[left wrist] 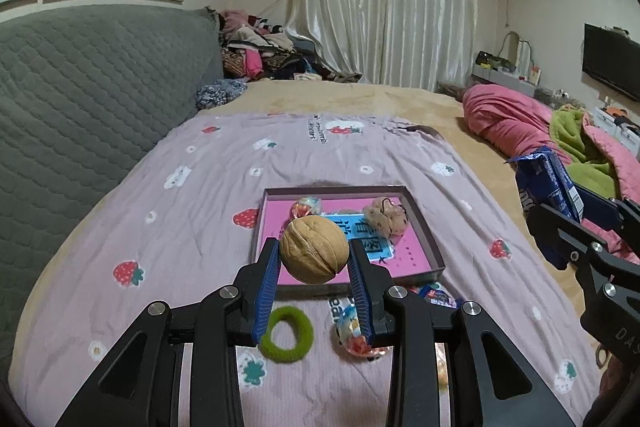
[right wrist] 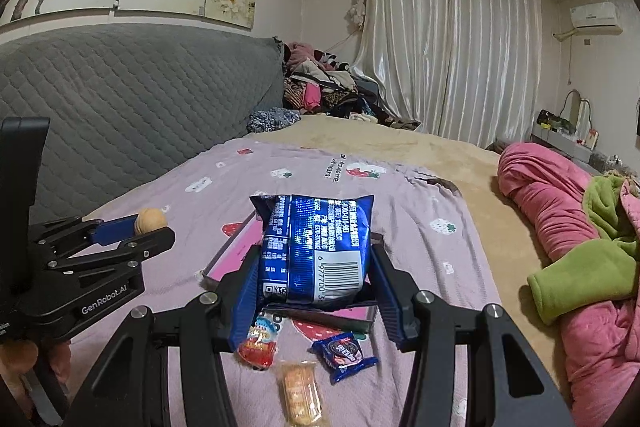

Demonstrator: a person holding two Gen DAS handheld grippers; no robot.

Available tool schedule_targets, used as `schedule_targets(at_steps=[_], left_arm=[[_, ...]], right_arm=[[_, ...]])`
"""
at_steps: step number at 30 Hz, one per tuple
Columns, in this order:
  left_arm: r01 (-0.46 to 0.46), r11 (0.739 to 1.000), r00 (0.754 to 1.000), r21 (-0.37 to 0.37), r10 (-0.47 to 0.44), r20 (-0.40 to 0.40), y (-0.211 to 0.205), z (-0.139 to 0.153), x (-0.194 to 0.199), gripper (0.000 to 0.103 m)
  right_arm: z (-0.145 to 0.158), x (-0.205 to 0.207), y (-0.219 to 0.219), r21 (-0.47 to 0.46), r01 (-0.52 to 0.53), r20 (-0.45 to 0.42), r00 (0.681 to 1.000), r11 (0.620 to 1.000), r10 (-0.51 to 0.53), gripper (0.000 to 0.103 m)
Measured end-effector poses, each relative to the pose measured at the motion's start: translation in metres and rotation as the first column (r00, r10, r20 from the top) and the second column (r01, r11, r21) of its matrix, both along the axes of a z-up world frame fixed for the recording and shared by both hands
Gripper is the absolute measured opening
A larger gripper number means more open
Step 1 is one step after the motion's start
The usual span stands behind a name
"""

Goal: Organize objects
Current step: 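Carry the walnut and blue packet over the pink book in the tray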

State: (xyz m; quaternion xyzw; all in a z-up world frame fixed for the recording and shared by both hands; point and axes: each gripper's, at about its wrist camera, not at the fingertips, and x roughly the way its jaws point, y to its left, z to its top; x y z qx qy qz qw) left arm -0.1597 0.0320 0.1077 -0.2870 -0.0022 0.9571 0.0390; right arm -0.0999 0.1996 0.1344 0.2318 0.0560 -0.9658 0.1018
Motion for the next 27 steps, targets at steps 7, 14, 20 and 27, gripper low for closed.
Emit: schedule_targets(at_steps=[7, 14, 20, 27], left_arm=[[-0.015, 1.000, 1.000, 0.001, 0.015, -0.001, -0.001, -0.007, -0.029, 0.035], [-0.020, 1.000, 1.000, 0.015, 0.020, 0.007, -0.002, -0.018, -0.062, 0.035], [-0.024, 1.000, 1.000, 0.010, 0.024, 0.012, -0.002, -0.031, -0.092, 0.035], [-0.013, 1.000, 1.000, 0.021, 0.013, 0.016, 0.001, -0.049, -0.123, 0.035]], right_arm=[[-0.010, -0.021, 0.005, -0.022, 0.005, 0.002, 1.000, 1.000, -0.005, 0.052], [-0.016, -0.045, 0.007, -0.020, 0.015, -0.004, 1.000, 1.000, -0.015, 0.052], [-0.024, -0.070, 0.010, -0.035, 0.020, -0.005, 1.000, 0.999, -0.020, 0.052], [-0.037, -0.097, 0.014, -0.083, 0.013, -0.001, 1.000, 0.996, -0.013, 0.052]])
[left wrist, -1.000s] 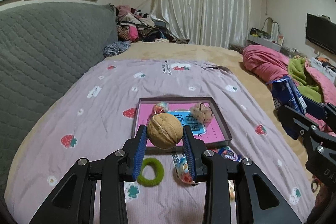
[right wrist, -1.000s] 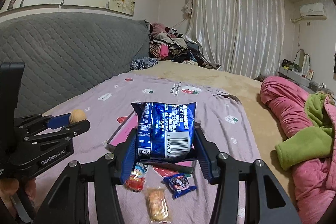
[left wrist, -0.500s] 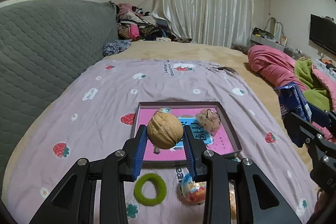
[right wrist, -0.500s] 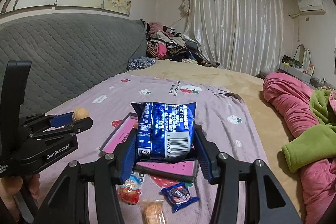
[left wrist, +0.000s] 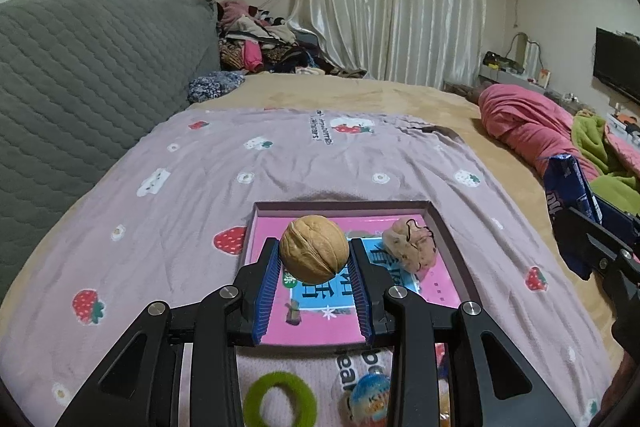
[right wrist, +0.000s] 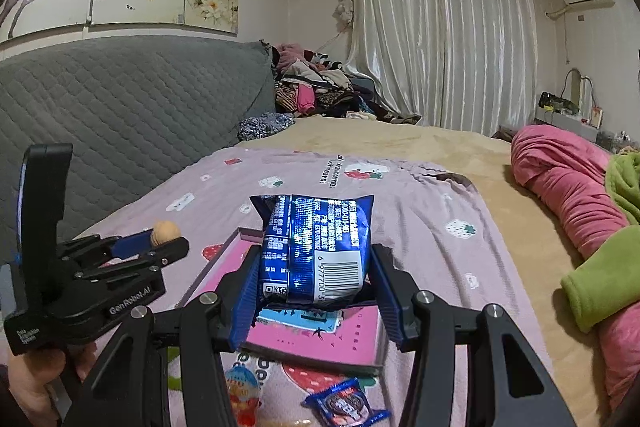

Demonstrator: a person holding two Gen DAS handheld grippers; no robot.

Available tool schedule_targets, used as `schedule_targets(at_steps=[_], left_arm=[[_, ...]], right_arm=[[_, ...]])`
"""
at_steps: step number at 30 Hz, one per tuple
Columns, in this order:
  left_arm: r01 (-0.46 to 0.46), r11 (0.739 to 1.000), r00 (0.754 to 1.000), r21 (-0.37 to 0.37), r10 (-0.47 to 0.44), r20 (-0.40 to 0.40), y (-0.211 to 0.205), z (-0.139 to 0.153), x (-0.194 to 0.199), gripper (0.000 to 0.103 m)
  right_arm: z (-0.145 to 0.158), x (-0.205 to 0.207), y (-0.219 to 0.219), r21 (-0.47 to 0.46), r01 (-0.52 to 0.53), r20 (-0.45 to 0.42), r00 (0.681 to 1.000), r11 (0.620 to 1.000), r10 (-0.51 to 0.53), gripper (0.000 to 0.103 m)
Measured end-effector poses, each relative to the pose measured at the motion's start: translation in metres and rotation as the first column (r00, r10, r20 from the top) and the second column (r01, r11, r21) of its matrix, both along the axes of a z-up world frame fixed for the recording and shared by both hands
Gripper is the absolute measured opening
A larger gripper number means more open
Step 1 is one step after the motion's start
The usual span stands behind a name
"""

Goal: Organize objects
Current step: 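Carry the walnut and blue packet over the pink book in the tray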

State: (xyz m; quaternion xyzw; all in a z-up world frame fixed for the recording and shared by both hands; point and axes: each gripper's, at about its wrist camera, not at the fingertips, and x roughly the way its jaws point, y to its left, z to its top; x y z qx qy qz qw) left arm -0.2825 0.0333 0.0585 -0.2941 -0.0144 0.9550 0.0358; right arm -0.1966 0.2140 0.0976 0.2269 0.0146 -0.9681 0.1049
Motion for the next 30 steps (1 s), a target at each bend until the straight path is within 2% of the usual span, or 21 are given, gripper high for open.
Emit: schedule_targets(at_steps=[4, 10, 14, 18, 20, 26, 30], left_arm=[[-0.009, 0.999, 1.000, -0.033, 0.008, -0.004, 0.002, -0.010, -0.014, 0.035], [0.000, 0.999, 1.000, -0.037, 0.000, -0.008, 0.000, -0.034, -0.026, 0.035], [-0.009, 0.999, 1.000, -0.044, 0.010, 0.018, -0.007, -0.055, -0.040, 0.035], [-0.009, 0.999, 0.998, -0.053, 0.013, 0.067, -0.011, -0.079, -0.055, 0.035], [0.001, 0.999, 0.996, -0.050, 0.004, 0.093, -0.010, -0.088, -0.062, 0.035], [-0.014, 0.994, 0.993, -0.109, 0.026, 0.114, -0.005, -0.107, -0.074, 0.035], [-0.004, 0.997, 0.990, -0.080, 0.015, 0.142, -0.010, -0.115, -0.081, 0.035]], right_arm=[[-0.008, -0.017, -0.002, 0.009, 0.002, -0.003, 1.000, 1.000, -0.002, 0.052], [-0.028, -0.033, -0.007, 0.021, 0.003, -0.001, 1.000, 1.000, -0.003, 0.052], [-0.053, -0.044, -0.011, 0.040, 0.011, 0.020, 1.000, 0.999, -0.011, 0.052], [-0.078, -0.060, -0.012, 0.066, 0.002, 0.077, 0.997, 0.998, -0.008, 0.052], [-0.083, -0.063, -0.011, 0.075, 0.004, 0.084, 0.996, 0.997, -0.010, 0.052], [-0.098, -0.073, -0.006, 0.089, 0.018, 0.123, 0.992, 0.996, -0.029, 0.052], [-0.110, -0.082, -0.004, 0.100, 0.019, 0.162, 0.986, 0.995, -0.035, 0.052]])
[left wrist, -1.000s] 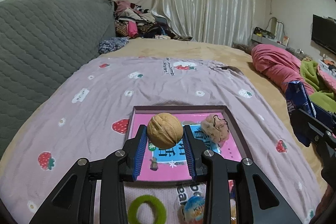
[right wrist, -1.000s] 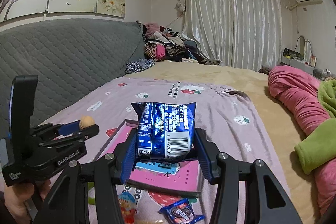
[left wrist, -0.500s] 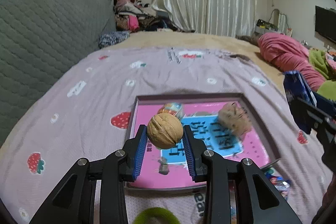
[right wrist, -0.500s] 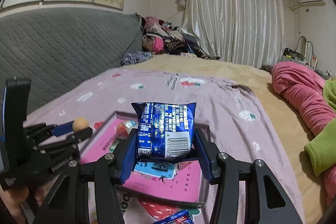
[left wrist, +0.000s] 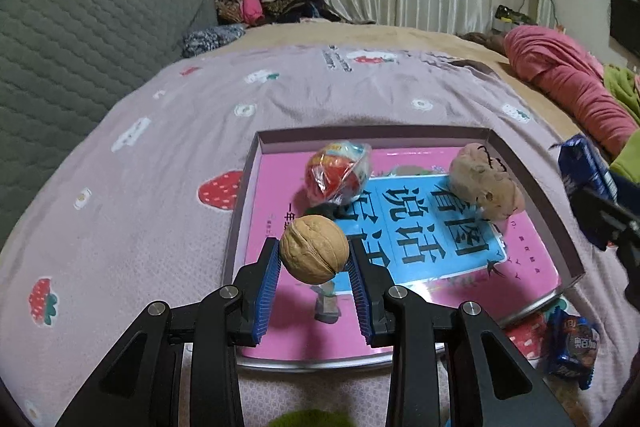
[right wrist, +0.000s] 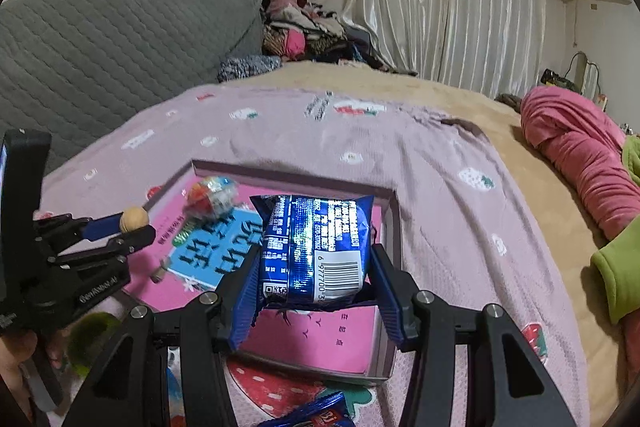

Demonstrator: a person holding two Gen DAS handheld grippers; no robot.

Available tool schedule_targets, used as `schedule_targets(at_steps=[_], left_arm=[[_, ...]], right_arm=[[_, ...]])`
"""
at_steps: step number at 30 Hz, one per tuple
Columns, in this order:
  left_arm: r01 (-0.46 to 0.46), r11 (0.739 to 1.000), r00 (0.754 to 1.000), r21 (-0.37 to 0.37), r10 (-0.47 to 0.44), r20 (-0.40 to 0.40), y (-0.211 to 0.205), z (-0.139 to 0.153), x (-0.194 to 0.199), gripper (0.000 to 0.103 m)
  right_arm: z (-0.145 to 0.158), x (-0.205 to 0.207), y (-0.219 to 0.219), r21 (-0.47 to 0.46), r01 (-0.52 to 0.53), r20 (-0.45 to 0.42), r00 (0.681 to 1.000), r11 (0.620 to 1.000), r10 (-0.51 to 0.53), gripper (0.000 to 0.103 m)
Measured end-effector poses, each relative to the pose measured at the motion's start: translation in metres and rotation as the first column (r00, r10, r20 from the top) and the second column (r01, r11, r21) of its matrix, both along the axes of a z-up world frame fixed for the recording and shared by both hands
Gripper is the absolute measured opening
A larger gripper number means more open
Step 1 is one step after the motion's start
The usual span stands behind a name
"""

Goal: Organize objects
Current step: 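Carry the walnut and blue packet over the pink book in the tray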

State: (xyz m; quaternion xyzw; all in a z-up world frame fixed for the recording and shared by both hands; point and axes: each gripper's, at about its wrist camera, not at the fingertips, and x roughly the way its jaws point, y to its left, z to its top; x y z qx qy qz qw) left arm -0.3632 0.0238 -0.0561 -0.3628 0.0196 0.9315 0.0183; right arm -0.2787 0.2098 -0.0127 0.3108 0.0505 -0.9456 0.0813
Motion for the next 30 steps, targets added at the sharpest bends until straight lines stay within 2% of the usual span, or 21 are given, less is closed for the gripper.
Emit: schedule_targets(at_steps=[7, 13, 30], left_arm=[[0.006, 1.000, 1.000, 0.031, -0.006, 0.019, -0.003, -0.007, -0.007, 0.035], [0.009, 1.000, 0.999, 0.023, -0.009, 0.030, 0.001, -0.014, -0.011, 0.035], [0.038, 0.999, 0.994, 0.028, -0.040, 0.103, 0.006, -0.031, -0.020, 0.035]], right_arm=[[-0.023, -0.013, -0.003, 0.036, -0.003, 0.089, 0.996, 0.999, 0.000, 0.052], [-0.039, -0.023, -0.004, 0.056, 0.002, 0.142, 0.990, 0.998, -0.010, 0.052], [-0.066, -0.037, -0.003, 0.100, 0.021, 0.235, 0.971, 0.995, -0.044, 0.053]])
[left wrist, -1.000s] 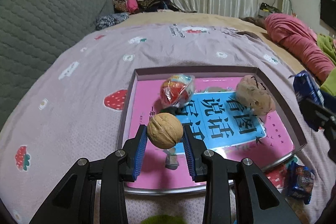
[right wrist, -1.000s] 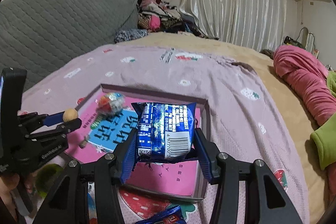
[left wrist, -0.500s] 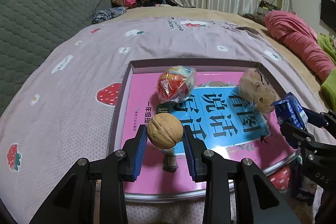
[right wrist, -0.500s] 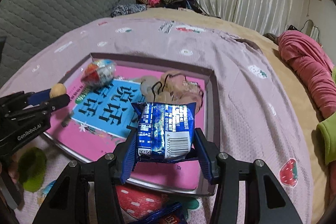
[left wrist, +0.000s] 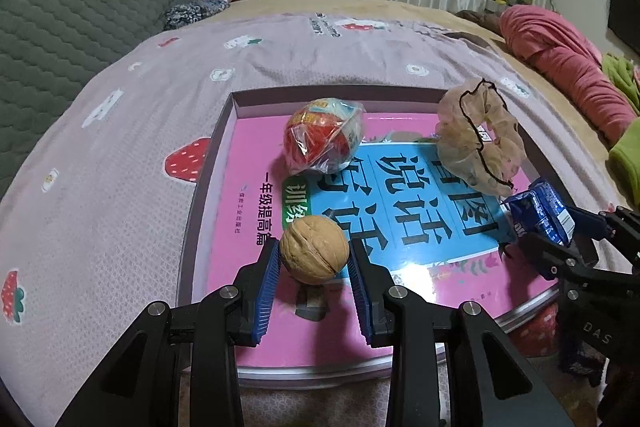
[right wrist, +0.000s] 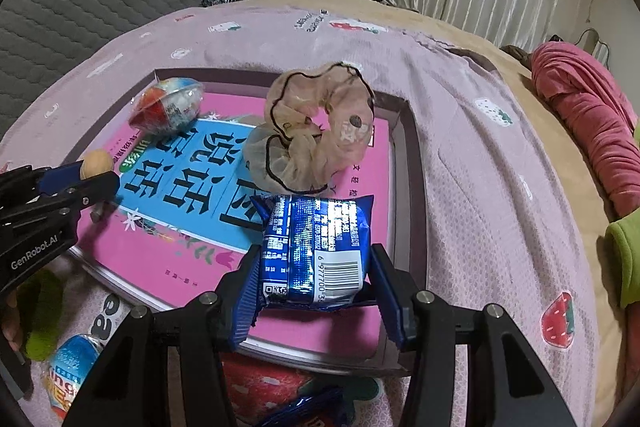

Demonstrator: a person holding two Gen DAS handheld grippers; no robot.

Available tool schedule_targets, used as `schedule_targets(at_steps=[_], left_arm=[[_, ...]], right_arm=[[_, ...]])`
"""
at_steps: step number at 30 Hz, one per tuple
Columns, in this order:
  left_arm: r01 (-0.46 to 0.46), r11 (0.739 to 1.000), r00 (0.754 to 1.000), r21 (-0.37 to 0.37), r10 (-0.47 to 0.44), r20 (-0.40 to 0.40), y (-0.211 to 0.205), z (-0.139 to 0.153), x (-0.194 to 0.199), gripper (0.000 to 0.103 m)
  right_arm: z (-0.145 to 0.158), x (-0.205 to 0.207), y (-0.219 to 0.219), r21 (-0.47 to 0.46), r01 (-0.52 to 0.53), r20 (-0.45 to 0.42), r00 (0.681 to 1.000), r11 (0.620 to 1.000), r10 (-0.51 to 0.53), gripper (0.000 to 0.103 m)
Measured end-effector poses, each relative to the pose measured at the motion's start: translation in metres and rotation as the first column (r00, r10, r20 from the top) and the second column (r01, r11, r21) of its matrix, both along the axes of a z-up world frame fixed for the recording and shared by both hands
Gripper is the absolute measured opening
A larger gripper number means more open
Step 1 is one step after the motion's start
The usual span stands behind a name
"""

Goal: Organize objects
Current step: 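Carry the walnut and blue packet over the pink book in the tray, then open left tool to drop the walnut while right tool releases the packet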

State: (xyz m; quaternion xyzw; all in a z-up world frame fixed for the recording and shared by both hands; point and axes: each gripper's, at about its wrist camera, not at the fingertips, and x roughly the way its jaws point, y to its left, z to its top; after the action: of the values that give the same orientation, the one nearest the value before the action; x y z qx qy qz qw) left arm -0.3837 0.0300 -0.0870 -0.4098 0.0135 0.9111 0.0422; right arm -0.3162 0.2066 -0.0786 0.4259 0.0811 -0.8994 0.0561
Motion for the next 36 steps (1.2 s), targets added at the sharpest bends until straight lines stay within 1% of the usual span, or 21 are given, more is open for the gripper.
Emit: schedule_targets(at_steps=[1, 3, 4, 6, 7, 9, 12, 16, 18, 19, 21, 25, 29, 34, 36], left_arm=[[0.004, 1.000, 1.000, 0.009, -0.004, 0.010, -0.001, -0.001, 0.000, 0.035], [0.023, 0.997, 0.998, 0.070, -0.026, 0.052, -0.003, -0.003, -0.001, 0.035], [0.021, 0.997, 0.998, 0.077, -0.025, 0.059, -0.003, -0.005, -0.003, 0.035], [0.010, 0.999, 0.998, 0.039, -0.013, 0.066, -0.001, -0.009, -0.004, 0.035], [0.006, 0.999, 0.998, 0.032, -0.008, 0.068, -0.001, -0.010, -0.004, 0.035], [0.007, 0.999, 0.998, 0.041, -0.010, 0.069, -0.001, -0.010, -0.004, 0.035], [0.006, 1.000, 0.998, 0.011, -0.006, 0.060, 0.002, -0.011, -0.004, 0.035], [0.007, 1.000, 0.998, 0.016, -0.008, 0.067, 0.003, -0.012, -0.004, 0.036], [0.004, 1.000, 0.998, 0.018, -0.005, 0.066, 0.002, -0.012, -0.004, 0.042], [0.002, 1.000, 0.998, 0.021, -0.004, 0.066, 0.002, -0.011, -0.003, 0.044], [-0.003, 1.000, 0.998, 0.028, 0.001, 0.062, 0.000, -0.010, -0.003, 0.051], [-0.011, 0.999, 0.998, 0.044, 0.008, 0.067, -0.003, -0.010, -0.004, 0.053], [-0.017, 0.999, 0.999, 0.033, 0.016, 0.049, -0.003, -0.007, -0.003, 0.062], [-0.022, 0.999, 0.999, 0.036, 0.021, 0.029, -0.004, 0.000, 0.000, 0.065], [-0.026, 0.999, 0.999, 0.034, 0.025, 0.023, -0.004, 0.003, 0.001, 0.071]], right_arm=[[-0.001, -0.001, 0.000, 0.001, 0.001, 0.004, 1.000, 1.000, -0.001, 0.053], [-0.003, -0.001, 0.000, 0.004, 0.003, 0.012, 1.000, 1.000, -0.003, 0.053], [-0.003, -0.001, 0.000, 0.005, 0.005, 0.014, 1.000, 1.000, -0.005, 0.053], [-0.005, -0.002, 0.000, 0.007, 0.007, 0.018, 1.000, 1.000, -0.007, 0.053], [-0.006, -0.002, 0.000, 0.008, 0.008, 0.024, 1.000, 1.000, -0.008, 0.053], [-0.007, -0.002, -0.001, 0.011, 0.007, 0.028, 1.000, 1.000, -0.008, 0.053], [-0.006, -0.003, 0.000, 0.012, 0.009, 0.027, 1.000, 1.000, -0.009, 0.053], [-0.006, -0.002, 0.001, 0.004, 0.012, 0.028, 1.000, 1.000, -0.012, 0.053], [-0.006, -0.003, 0.001, 0.003, 0.014, 0.028, 1.000, 1.000, -0.014, 0.053], [-0.006, -0.003, 0.001, 0.003, 0.015, 0.028, 1.000, 1.000, -0.015, 0.053], [-0.006, -0.004, 0.002, 0.000, 0.017, 0.029, 0.999, 1.000, -0.017, 0.053], [-0.005, -0.004, 0.002, 0.001, 0.021, 0.027, 0.999, 1.000, -0.021, 0.053], [-0.003, -0.003, 0.003, -0.002, 0.027, 0.020, 0.999, 1.000, -0.027, 0.057], [0.002, -0.002, 0.005, -0.019, 0.034, 0.008, 0.999, 0.999, -0.034, 0.058], [0.004, -0.001, 0.005, -0.025, 0.033, 0.001, 0.999, 0.999, -0.033, 0.058]])
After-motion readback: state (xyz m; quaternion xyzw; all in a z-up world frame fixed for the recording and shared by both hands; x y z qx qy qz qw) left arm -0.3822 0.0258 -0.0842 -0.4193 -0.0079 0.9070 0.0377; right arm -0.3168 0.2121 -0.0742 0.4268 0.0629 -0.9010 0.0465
